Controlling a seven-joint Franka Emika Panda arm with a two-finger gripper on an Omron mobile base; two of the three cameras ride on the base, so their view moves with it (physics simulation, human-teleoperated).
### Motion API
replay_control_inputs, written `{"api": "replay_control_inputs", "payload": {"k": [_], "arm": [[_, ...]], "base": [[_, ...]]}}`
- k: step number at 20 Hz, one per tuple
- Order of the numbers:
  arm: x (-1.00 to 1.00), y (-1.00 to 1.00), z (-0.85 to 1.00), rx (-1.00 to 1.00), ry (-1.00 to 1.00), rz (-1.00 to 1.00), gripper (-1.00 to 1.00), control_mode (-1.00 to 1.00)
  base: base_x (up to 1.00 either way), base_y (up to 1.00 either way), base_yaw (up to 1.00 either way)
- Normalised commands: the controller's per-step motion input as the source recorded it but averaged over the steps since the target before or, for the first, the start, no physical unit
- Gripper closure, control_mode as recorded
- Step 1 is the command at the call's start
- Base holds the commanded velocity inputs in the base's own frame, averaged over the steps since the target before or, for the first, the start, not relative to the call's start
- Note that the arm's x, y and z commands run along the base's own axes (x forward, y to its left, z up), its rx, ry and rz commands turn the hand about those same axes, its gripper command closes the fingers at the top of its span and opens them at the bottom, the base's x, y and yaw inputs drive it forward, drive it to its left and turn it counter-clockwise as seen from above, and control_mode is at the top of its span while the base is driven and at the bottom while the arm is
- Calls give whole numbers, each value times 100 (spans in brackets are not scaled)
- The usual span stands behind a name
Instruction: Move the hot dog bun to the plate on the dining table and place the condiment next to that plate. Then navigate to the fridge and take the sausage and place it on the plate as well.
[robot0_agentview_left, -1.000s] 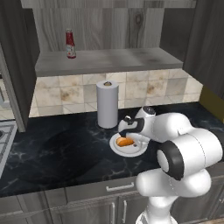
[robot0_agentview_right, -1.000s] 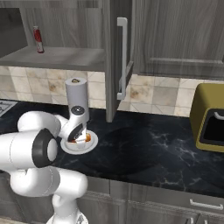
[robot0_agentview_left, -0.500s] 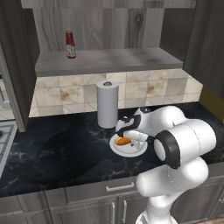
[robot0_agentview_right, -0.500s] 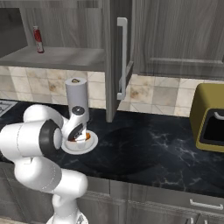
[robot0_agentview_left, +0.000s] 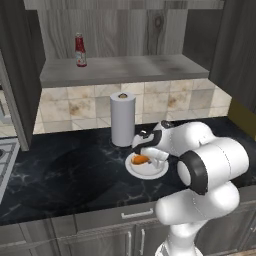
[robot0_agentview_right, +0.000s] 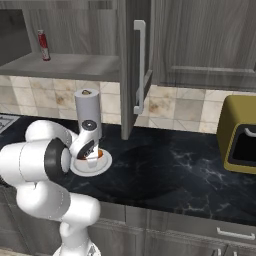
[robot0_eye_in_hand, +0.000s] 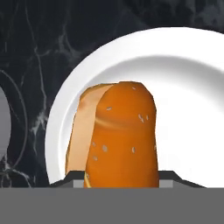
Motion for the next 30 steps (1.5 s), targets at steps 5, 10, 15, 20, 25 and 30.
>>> {"api": "replay_control_inputs", "payload": {"k": [5,10,15,20,25,30], "arm": [[-40,-17,64,4,-4,-7,100,-100],[-38,-2,94,0,-4,-6,100,-100],[-31,0,98,0,-4,-4,100,-100],[-30,0,76,0,-5,-4,100,-100],[-41,0,45,0,-9,-5,100,-100],[-51,-1,39,0,-9,-1,100,-100]], "base": [[0,0,0],[0,0,0],[0,0,0],[0,0,0],[0,0,0],[0,0,0]]}}
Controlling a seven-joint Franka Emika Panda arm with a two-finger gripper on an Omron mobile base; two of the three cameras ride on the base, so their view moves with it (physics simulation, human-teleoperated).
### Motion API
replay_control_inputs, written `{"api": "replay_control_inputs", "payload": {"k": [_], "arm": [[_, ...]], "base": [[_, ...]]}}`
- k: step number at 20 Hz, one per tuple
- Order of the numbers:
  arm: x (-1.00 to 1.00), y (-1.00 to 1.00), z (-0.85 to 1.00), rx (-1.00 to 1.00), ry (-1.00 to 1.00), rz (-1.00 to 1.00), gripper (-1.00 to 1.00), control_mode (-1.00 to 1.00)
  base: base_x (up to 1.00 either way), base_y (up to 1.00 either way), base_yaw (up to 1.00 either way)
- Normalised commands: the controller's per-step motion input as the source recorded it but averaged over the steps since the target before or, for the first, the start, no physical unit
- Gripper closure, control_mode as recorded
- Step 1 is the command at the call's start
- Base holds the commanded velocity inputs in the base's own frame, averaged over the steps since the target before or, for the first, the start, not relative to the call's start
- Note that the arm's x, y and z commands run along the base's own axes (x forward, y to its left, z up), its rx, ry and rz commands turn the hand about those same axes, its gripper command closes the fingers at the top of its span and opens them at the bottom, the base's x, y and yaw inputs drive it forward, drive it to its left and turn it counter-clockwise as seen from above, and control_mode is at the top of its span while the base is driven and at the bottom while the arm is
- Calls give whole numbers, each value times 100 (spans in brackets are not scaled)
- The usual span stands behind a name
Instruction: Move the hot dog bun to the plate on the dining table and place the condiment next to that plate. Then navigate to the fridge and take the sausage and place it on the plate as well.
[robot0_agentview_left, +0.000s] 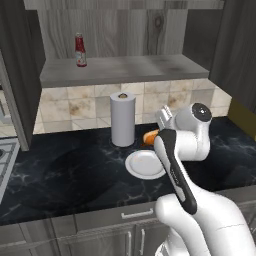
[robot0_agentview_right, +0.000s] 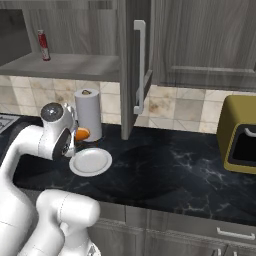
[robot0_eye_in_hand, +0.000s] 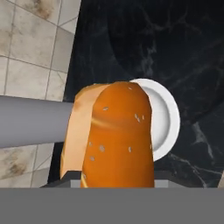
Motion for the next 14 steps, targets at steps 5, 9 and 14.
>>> {"api": "replay_control_inputs", "payload": {"k": [5,9,14], "arm": [[0,0,0,0,0,0,100,100],[0,0,0,0,0,0,100,100],[0,0,0,0,0,0,100,100]], "base": [[-62,12,12],[-63,30,32],[-52,48,52]]}}
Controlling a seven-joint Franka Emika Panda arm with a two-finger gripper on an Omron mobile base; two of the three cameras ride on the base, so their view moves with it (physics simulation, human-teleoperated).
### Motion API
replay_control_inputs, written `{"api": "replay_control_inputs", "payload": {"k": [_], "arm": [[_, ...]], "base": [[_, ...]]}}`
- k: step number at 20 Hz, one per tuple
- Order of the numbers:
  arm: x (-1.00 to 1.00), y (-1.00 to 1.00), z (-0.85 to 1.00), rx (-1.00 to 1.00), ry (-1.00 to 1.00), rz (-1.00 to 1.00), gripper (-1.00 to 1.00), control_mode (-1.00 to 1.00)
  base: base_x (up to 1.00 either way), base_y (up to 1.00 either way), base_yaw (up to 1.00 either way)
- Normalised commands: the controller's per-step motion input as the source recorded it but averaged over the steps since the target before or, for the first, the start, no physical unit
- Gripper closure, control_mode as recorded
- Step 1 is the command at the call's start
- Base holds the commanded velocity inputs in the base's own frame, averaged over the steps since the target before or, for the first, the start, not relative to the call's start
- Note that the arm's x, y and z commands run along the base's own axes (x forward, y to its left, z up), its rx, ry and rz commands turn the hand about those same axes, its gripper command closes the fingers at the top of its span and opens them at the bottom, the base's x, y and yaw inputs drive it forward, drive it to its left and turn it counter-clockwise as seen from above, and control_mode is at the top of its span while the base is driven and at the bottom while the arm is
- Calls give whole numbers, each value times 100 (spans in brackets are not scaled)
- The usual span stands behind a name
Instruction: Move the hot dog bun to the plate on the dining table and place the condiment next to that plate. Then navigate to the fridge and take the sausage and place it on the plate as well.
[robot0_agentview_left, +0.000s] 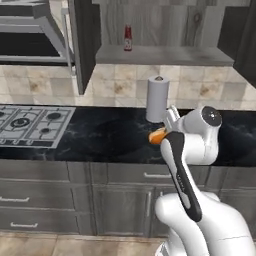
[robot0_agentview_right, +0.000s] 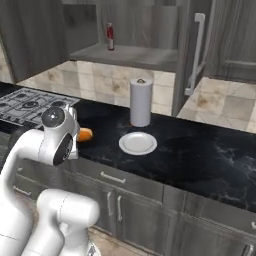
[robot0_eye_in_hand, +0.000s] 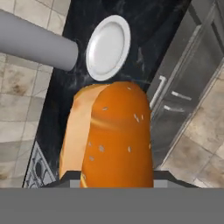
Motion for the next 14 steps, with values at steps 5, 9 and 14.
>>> {"api": "replay_control_inputs", "payload": {"k": [5,9,14], "arm": [[0,0,0,0,0,0,100,100],[0,0,0,0,0,0,100,100],[0,0,0,0,0,0,100,100]], "base": [[-23,58,68],[-10,62,73],[-4,63,76]]}}
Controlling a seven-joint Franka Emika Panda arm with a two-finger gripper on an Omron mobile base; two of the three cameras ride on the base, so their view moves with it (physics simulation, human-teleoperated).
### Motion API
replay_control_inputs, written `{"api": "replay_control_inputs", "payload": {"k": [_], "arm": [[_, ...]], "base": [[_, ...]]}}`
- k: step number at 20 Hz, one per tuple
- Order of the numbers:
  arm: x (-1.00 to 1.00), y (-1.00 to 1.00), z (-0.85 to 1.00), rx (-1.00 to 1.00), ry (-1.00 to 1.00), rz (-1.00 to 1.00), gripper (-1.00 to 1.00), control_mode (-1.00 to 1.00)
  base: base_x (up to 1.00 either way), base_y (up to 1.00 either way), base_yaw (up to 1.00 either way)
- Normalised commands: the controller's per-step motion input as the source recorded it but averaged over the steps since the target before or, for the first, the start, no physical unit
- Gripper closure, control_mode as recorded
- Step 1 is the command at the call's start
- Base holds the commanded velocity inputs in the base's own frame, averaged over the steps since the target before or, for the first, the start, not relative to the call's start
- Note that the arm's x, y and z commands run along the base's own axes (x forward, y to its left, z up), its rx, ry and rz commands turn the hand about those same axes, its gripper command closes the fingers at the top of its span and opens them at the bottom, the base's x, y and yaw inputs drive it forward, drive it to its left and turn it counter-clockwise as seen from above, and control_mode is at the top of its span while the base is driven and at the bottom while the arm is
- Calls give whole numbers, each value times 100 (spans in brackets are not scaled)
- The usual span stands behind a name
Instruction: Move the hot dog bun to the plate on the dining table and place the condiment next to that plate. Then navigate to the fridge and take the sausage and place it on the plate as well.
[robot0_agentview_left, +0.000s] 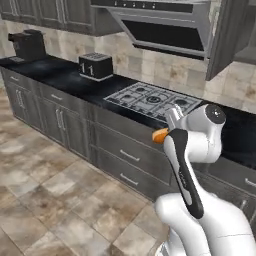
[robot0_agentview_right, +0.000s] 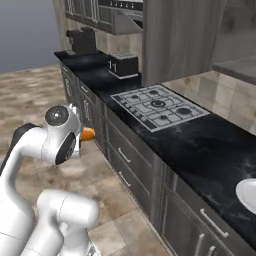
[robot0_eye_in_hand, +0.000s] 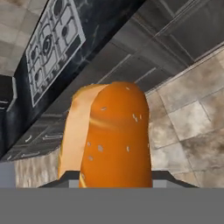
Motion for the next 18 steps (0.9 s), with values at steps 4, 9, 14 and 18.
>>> {"api": "replay_control_inputs", "payload": {"k": [4,9,14,18], "arm": [[0,0,0,0,0,0,100,100],[0,0,0,0,0,0,100,100],[0,0,0,0,0,0,100,100],[0,0,0,0,0,0,100,100]], "base": [[-3,63,76],[-2,62,76],[-2,61,76],[0,61,75]]}}
